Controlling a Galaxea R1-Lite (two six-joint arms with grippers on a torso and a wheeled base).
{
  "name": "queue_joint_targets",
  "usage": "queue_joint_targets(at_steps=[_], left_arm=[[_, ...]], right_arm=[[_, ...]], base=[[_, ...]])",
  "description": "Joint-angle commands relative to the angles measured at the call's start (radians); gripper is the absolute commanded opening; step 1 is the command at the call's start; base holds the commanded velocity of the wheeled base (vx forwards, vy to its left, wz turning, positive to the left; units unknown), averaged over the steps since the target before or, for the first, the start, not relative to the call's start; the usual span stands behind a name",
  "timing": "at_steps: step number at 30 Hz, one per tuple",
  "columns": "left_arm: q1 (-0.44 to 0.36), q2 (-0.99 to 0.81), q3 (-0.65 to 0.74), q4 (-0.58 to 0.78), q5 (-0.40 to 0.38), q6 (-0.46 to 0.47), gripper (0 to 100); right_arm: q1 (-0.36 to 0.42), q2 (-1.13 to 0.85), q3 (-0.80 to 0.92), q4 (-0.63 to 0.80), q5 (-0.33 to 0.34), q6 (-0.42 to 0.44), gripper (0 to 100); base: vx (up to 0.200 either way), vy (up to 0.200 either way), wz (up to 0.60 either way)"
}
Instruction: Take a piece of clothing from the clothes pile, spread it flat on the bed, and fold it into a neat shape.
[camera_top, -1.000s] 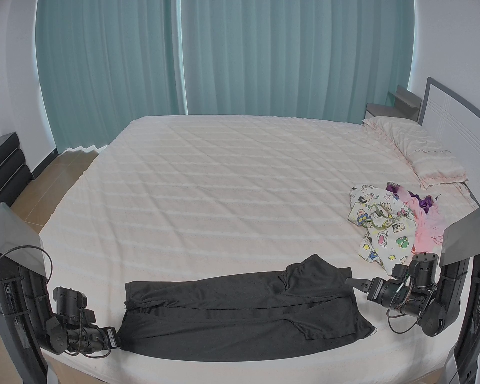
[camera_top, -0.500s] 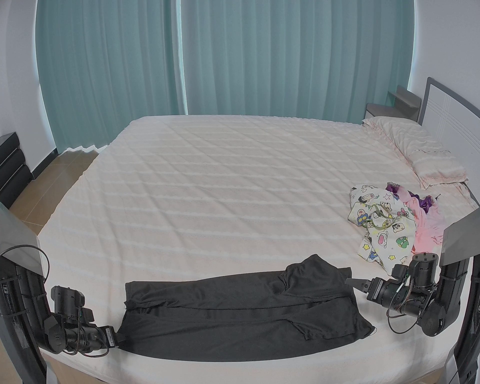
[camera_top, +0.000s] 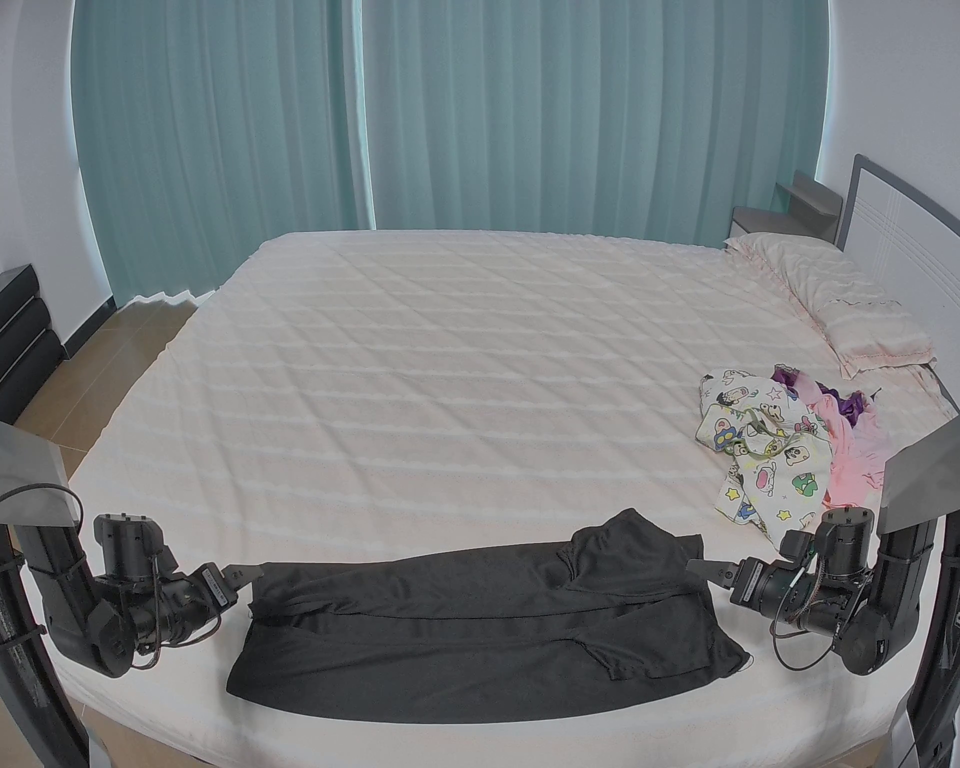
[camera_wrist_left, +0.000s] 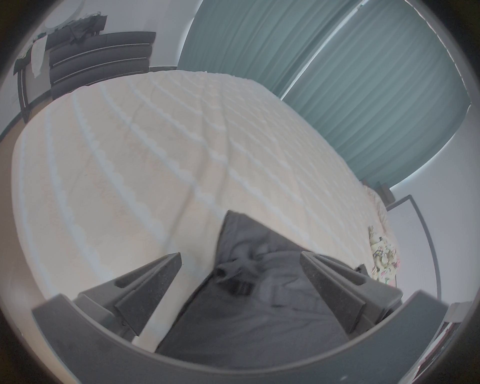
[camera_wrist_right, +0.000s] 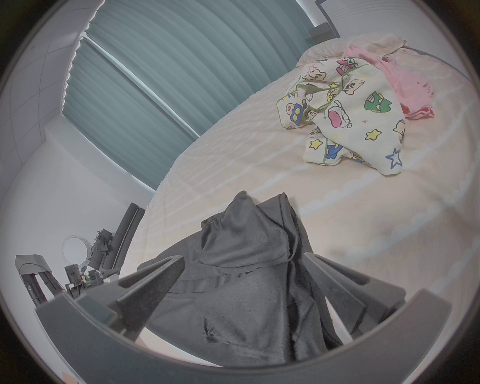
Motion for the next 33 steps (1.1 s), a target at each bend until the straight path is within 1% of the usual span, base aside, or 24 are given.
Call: queue_joint_targets(at_steps=[1,3,4,8,9,10,15,16,21,22,25,29,33], left_arm=[[-0.088,0.087,-0.19,0.108,0.091,-0.053,100],[-0.114,0.113,-0.214,0.123,0.127,-0.087,100],[-0.127,0.122,-0.216,0.125,0.131,-0.099,100],[-0.148,0.167,-0.216,0.115,0.154,-0.098,100],[-0.15,0.176,-0.219,0.114,0.182,-0.099,100],[-0.15,0.179,-0.218,0.114,0.189,-0.099,100],[-0.16,0.193,-0.205,0.114,0.197,-0.096,100],[-0.16,0.191,-0.205,0.114,0.199,-0.096,0],[-0.159,0.184,-0.191,0.114,0.216,-0.096,0],[-0.159,0.184,-0.19,0.114,0.237,-0.096,0],[-0.159,0.179,-0.188,0.114,0.269,-0.096,0],[-0.159,0.154,-0.175,0.112,0.272,-0.098,0],[-0.159,0.151,-0.173,0.112,0.272,-0.099,0]], right_arm=[[0.015,0.006,0.008,-0.01,-0.001,-0.001,100],[0.015,0.006,0.008,-0.01,-0.001,-0.001,100],[0.015,0.006,0.008,-0.01,0.001,-0.001,100],[0.015,0.009,0.008,-0.01,0.001,0.001,100],[0.015,0.013,0.008,-0.01,0.001,0.001,100],[0.015,0.016,0.008,-0.01,0.001,-0.001,100],[0.017,0.019,0.008,-0.01,0.001,-0.001,100],[0.017,0.024,0.008,-0.01,-0.001,-0.001,100],[0.024,0.029,0.007,-0.01,-0.006,0.004,100],[0.026,0.029,0.005,-0.01,-0.009,0.005,100],[0.035,0.029,0.004,-0.01,-0.009,0.009,100],[0.049,0.049,-0.005,-0.01,-0.01,0.01,100],[0.044,0.087,-0.067,-0.001,-0.027,0.007,100]], base=[[0.0,0.0,0.0],[0.0,0.0,0.0],[0.0,0.0,0.0],[0.0,0.0,0.0],[0.0,0.0,0.0],[0.0,0.0,0.0],[0.0,0.0,0.0],[0.0,0.0,0.0],[0.0,0.0,0.0],[0.0,0.0,0.0],[0.0,0.0,0.0],[0.0,0.0,0.0],[0.0,0.0,0.0]])
